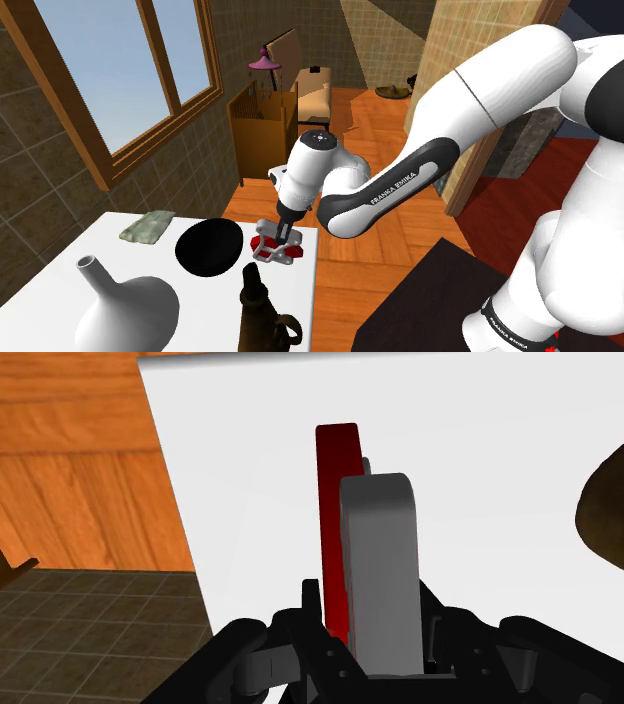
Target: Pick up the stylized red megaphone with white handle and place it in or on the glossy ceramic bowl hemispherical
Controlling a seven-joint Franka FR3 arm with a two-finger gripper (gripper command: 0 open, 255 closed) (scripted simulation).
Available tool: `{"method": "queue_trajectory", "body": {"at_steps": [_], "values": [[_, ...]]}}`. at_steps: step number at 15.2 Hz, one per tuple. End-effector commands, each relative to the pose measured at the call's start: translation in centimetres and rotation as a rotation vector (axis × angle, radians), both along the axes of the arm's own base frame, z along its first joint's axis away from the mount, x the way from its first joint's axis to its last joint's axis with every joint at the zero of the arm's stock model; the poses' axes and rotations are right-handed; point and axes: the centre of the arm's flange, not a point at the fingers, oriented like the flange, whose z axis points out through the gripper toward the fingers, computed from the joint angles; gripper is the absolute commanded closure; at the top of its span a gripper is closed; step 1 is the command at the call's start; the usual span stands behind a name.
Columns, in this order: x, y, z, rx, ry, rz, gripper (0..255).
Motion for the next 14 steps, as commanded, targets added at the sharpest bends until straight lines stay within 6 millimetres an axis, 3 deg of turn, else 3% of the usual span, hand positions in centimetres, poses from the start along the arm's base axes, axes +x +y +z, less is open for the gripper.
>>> {"method": "queue_trajectory", "body": {"at_steps": [1, 14], "values": [[0.1, -0.1, 0.5, 0.000, 0.000, -0.002, 255], [0.1, -0.1, 7.4, 0.000, 0.000, -0.002, 255]]}}
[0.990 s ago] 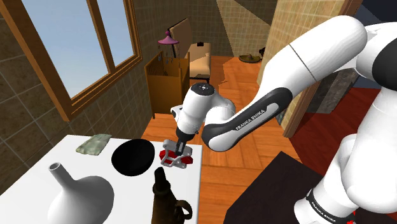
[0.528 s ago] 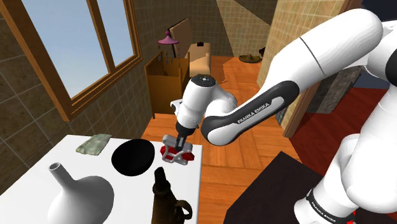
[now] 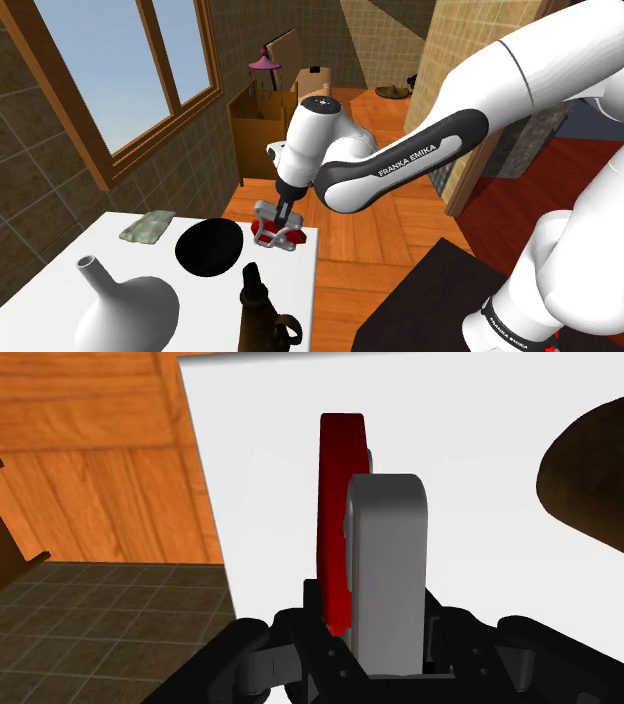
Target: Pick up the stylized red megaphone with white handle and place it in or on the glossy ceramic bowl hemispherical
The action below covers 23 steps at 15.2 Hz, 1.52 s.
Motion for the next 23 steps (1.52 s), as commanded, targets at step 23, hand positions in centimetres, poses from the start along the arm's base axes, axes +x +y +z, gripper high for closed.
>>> {"method": "queue_trajectory", "body": {"at_steps": [23], "values": [[2.6, 2.9, 11.9, 0.000, -0.001, 0.000, 255]]}}
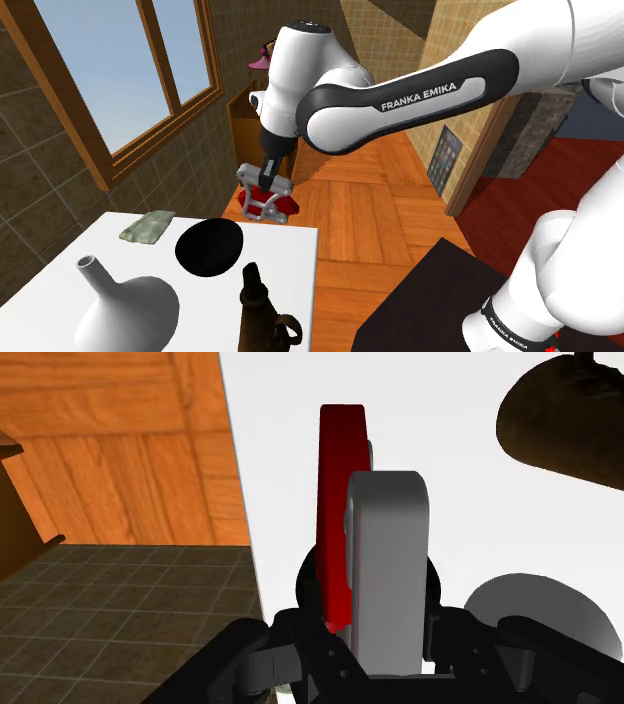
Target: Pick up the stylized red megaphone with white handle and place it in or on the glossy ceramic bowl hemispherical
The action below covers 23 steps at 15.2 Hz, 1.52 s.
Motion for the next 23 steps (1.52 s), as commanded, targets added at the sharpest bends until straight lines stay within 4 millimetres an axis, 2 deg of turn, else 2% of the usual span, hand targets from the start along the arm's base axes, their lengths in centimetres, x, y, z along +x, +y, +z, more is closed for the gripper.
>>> {"method": "queue_trajectory", "body": {"at_steps": [1, 10, 11, 23], "values": [[1.7, 1.9, 0.8, 0.001, -0.001, -0.001, 255], [9.1, 10.6, 3.9, 0.001, -0.001, -0.001, 255], [10.4, 12.2, 4.4, 0.001, -0.001, -0.001, 255], [10.4, 12.2, -1.9, 0.001, -0.001, -0.001, 255]]}}
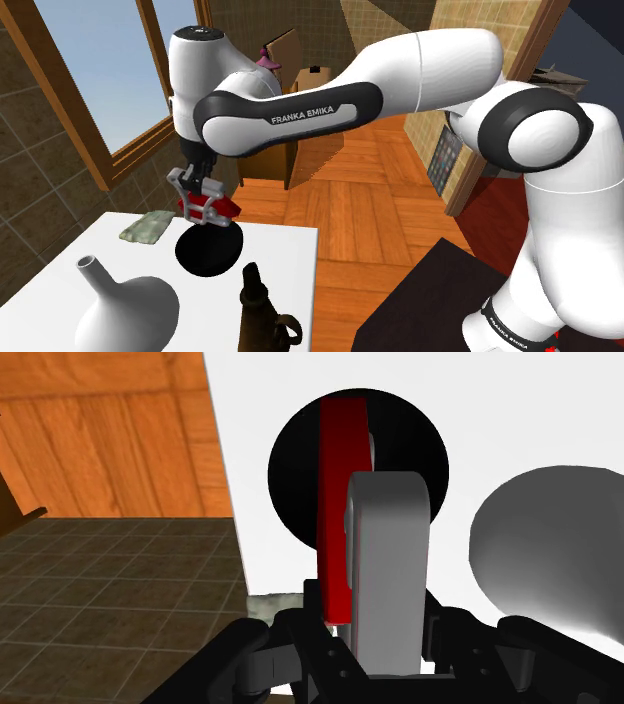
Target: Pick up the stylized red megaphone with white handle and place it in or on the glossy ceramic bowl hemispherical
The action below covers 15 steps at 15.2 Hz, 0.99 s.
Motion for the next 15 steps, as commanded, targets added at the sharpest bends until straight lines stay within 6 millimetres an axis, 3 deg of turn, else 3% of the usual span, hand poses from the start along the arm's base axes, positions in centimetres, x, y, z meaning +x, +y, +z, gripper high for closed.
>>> {"method": "queue_trajectory", "body": {"at_steps": [1, 10, 15], "values": [[0.0, 0.0, -1.1, 0.001, -0.002, 0.000, 255], [0.0, 0.0, -5.9, 0.001, -0.002, 0.000, 255], [0.0, 0.0, -6.2, 0.001, -0.002, 0.000, 255]]}}
